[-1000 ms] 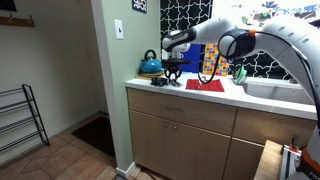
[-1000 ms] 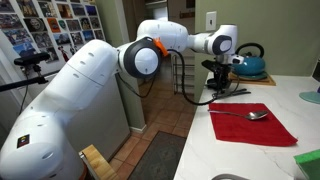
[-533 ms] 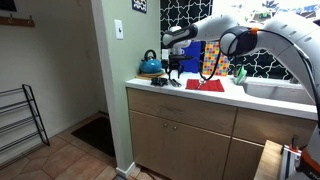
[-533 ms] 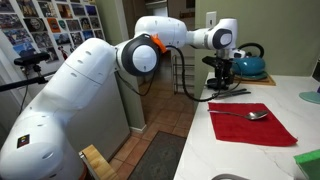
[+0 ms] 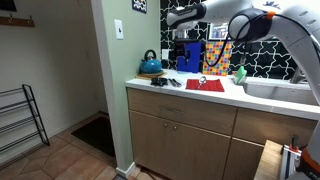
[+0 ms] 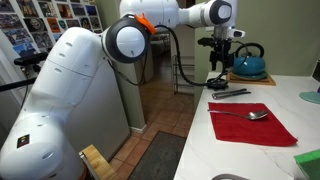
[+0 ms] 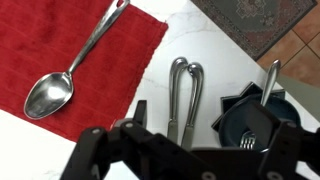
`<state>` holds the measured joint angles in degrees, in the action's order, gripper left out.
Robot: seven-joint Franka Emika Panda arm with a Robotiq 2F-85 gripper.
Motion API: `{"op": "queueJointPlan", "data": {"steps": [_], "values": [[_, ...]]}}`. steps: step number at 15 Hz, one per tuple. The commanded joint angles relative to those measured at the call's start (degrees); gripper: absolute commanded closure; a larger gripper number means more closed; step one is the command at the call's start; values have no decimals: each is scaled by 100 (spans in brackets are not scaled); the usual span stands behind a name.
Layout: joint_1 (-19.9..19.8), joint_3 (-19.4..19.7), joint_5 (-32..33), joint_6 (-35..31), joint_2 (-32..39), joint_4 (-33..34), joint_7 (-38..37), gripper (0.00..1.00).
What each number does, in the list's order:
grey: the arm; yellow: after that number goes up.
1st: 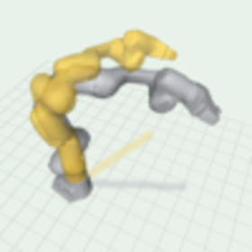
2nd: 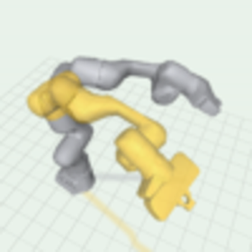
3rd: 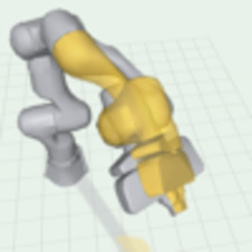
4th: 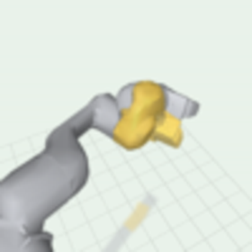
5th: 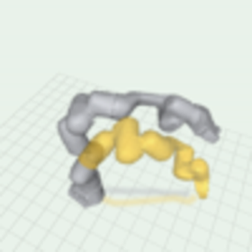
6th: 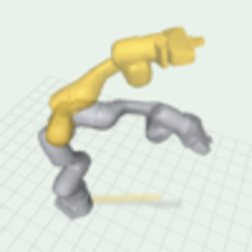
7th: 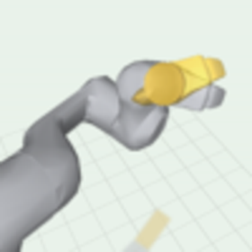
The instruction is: Remove the knife at the far right and use it to slide the towel slightly to the right then place it on the worktop on the left side of the towel, pick up the remaining knife on the towel and place it next to the one on the worktop
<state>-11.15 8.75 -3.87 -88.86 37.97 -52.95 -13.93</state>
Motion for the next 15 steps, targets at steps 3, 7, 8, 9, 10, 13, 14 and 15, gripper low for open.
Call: {"op": "queueJointPlan", "data": {"steps": [3, 7, 8, 9, 10, 13, 14, 15], "values": [[-48, 0, 108, 696, -1274, -1134, 885, 0], [-136, 13, 25, 943, -1275, -931, 1408, 0], [-193, 14, 25, 984, -1407, -1079, 1667, 0], [-239, 15, 25, 988, -1498, -1194, 1811, 0], [-261, 15, 25, 988, -1543, -1265, 1884, 0], [-251, 2, 25, 988, -1568, -1357, 1916, 0], [-249, 0, 25, 988, -1568, -1364, 1918, 0], [-249, -1, 25, 988, -1568, -1365, 1920, 0]]}}
